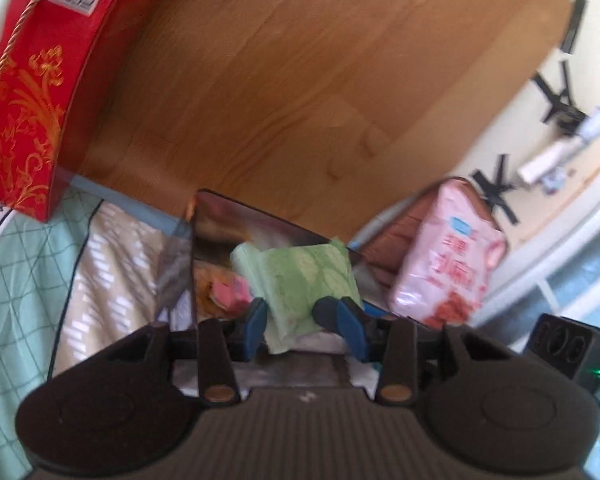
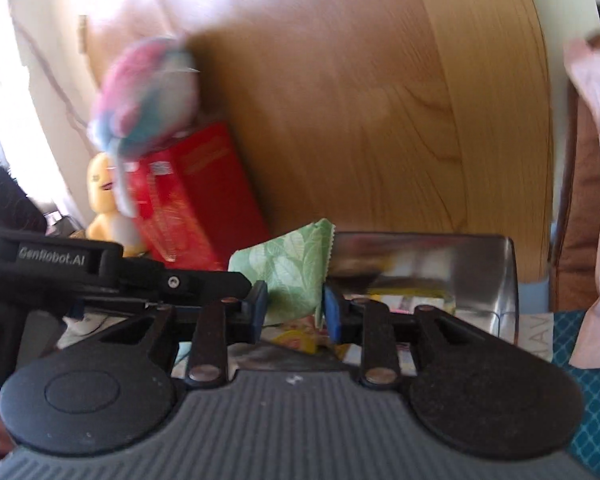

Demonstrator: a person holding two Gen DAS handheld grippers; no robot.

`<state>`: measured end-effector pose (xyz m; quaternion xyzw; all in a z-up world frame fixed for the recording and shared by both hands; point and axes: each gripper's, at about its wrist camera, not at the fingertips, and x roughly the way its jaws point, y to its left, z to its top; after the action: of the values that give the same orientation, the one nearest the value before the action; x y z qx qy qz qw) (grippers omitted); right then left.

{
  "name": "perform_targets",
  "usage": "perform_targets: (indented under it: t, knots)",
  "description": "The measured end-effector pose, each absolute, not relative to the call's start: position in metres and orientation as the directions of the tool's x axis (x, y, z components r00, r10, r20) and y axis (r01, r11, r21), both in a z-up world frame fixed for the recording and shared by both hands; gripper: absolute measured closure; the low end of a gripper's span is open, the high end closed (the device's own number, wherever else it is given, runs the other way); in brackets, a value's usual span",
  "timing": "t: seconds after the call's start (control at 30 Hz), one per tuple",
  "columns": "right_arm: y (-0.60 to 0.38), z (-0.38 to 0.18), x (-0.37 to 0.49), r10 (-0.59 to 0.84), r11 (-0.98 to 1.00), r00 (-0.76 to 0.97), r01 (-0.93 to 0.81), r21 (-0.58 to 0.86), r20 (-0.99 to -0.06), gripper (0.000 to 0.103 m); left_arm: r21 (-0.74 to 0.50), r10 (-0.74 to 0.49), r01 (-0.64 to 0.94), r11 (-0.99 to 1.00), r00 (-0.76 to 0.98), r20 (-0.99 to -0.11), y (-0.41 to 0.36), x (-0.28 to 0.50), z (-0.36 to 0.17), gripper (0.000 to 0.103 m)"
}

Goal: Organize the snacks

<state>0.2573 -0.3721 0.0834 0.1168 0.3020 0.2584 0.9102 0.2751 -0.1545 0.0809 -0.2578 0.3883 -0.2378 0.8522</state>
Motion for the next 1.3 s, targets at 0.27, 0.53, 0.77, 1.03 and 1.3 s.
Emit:
perform_targets:
  t: [0.27, 0.53, 0.77, 1.03, 1.3]
  knots:
    - [-0.383, 0.088, 0.228, 0.453, 0.884, 0.768, -0.320, 0.341, -0.453, 0.052, -0.486, -0.539, 0.284, 0.827, 0.648, -0.538, -0.156, 0.226, 0.099, 0.058]
    - [-0.391, 0.076, 0.088, 0.481, 0.864, 0.784, -0.350, 0.361, -0.392, 0.038, -0.350, -0.450, 0.295, 0.889, 0.699, -0.556, -0.135, 0.102, 0.081, 0.053]
    - [-0.382, 0.039, -0.014, 0.334, 0.880, 0.864, -0.143, 0.452, -0.377, 0.006, -0.347, -0.388, 0.204, 0.915, 0.678, -0.624, -0.124, 0.037, 0.036, 0.053]
    - [-0.339, 0.028, -0.051, 0.337, 0.925, 0.828, -0.204, 0.320, -0.448, 0.005, -0.187, -0.260, 0.181, 0.965, 0.731, -0.631, -0.137, 0.000, 0.029, 0.043]
    - [-0.330, 0.013, -0.066, 0.329, 0.928, 0.806, -0.178, 0.328, -0.492, 0.004, -0.153, -0.218, 0.156, 0.976, 0.740, -0.637, -0.139, -0.013, 0.028, 0.016]
